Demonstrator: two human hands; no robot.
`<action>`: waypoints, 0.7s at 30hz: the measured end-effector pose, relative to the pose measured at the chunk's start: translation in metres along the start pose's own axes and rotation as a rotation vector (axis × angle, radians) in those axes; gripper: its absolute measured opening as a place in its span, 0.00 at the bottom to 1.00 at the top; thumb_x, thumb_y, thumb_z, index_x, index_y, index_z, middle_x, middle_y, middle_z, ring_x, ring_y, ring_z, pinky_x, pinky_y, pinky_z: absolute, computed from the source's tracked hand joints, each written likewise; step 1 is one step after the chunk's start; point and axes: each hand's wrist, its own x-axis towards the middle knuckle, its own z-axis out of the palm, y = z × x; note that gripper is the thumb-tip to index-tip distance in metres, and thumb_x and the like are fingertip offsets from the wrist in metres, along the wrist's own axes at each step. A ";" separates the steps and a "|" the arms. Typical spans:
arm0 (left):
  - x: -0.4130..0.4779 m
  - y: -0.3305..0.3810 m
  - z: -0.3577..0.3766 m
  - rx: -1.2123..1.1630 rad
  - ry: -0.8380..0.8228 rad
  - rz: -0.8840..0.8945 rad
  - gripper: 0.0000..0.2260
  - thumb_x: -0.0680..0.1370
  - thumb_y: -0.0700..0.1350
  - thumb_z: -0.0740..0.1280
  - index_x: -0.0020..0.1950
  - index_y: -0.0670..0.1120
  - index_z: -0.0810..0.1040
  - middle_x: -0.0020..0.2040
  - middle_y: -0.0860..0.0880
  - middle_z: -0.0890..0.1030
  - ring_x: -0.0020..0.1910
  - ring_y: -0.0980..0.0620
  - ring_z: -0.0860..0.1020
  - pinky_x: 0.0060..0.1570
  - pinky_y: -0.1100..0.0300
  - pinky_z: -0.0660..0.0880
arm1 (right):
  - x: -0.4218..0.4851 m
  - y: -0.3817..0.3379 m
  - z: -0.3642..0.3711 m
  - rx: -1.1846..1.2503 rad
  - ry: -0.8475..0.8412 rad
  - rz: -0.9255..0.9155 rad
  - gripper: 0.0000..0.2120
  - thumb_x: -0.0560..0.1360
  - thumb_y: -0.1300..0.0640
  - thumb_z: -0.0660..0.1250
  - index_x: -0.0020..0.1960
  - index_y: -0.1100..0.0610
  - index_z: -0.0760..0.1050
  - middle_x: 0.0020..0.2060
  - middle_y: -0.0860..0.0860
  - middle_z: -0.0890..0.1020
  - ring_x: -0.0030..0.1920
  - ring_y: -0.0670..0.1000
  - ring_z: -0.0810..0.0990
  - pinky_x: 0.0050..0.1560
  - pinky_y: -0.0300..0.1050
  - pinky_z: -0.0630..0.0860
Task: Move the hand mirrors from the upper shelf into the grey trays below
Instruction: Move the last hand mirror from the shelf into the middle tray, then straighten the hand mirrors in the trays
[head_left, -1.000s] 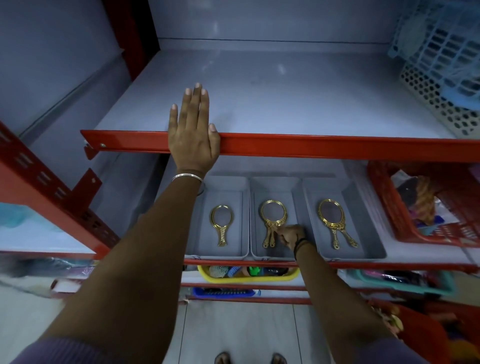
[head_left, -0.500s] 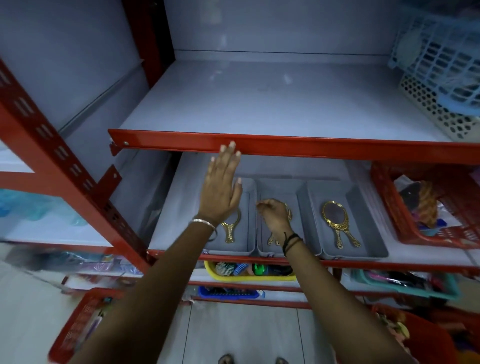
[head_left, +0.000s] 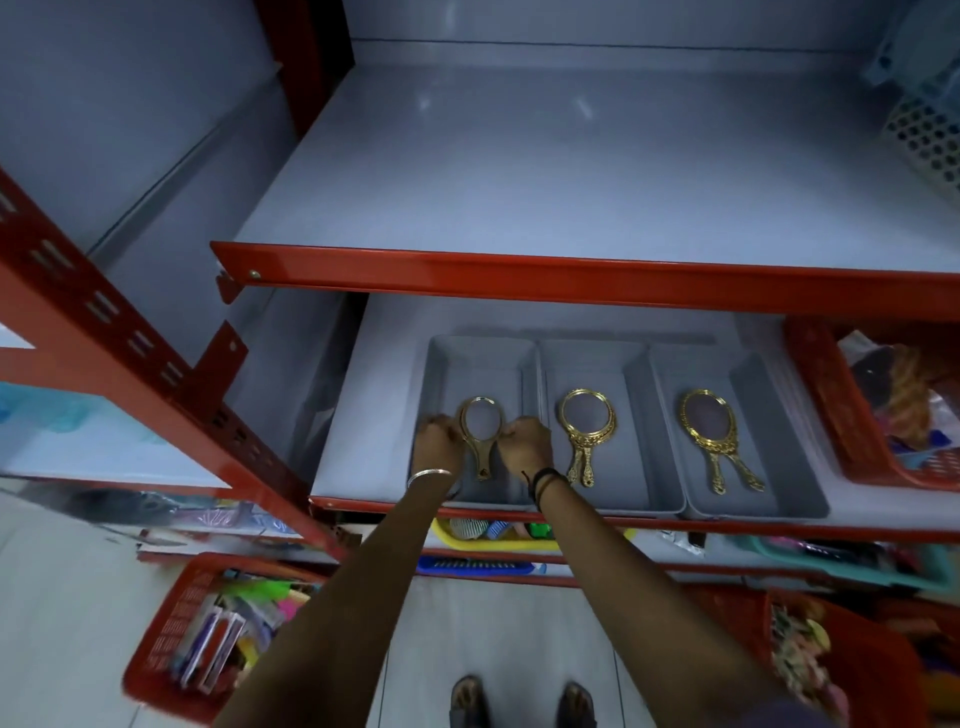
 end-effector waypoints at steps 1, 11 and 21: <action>0.003 -0.004 0.004 0.028 -0.029 -0.052 0.13 0.77 0.34 0.59 0.55 0.35 0.81 0.57 0.36 0.82 0.57 0.40 0.80 0.56 0.55 0.75 | 0.003 -0.001 0.004 -0.036 0.002 0.007 0.13 0.73 0.69 0.59 0.31 0.62 0.71 0.41 0.65 0.82 0.45 0.57 0.82 0.38 0.44 0.72; 0.022 -0.011 0.026 -0.020 -0.137 -0.227 0.10 0.72 0.35 0.64 0.49 0.36 0.83 0.51 0.38 0.84 0.53 0.40 0.82 0.53 0.53 0.80 | 0.017 0.001 0.040 -0.134 0.042 0.118 0.12 0.73 0.65 0.62 0.55 0.66 0.76 0.54 0.63 0.82 0.53 0.62 0.82 0.48 0.53 0.81; 0.024 -0.012 0.025 -0.121 -0.111 -0.244 0.10 0.73 0.34 0.64 0.51 0.36 0.82 0.52 0.37 0.84 0.53 0.39 0.81 0.53 0.54 0.78 | 0.016 0.008 0.055 -0.050 0.091 0.071 0.11 0.76 0.63 0.60 0.56 0.66 0.73 0.53 0.62 0.82 0.54 0.62 0.81 0.49 0.53 0.80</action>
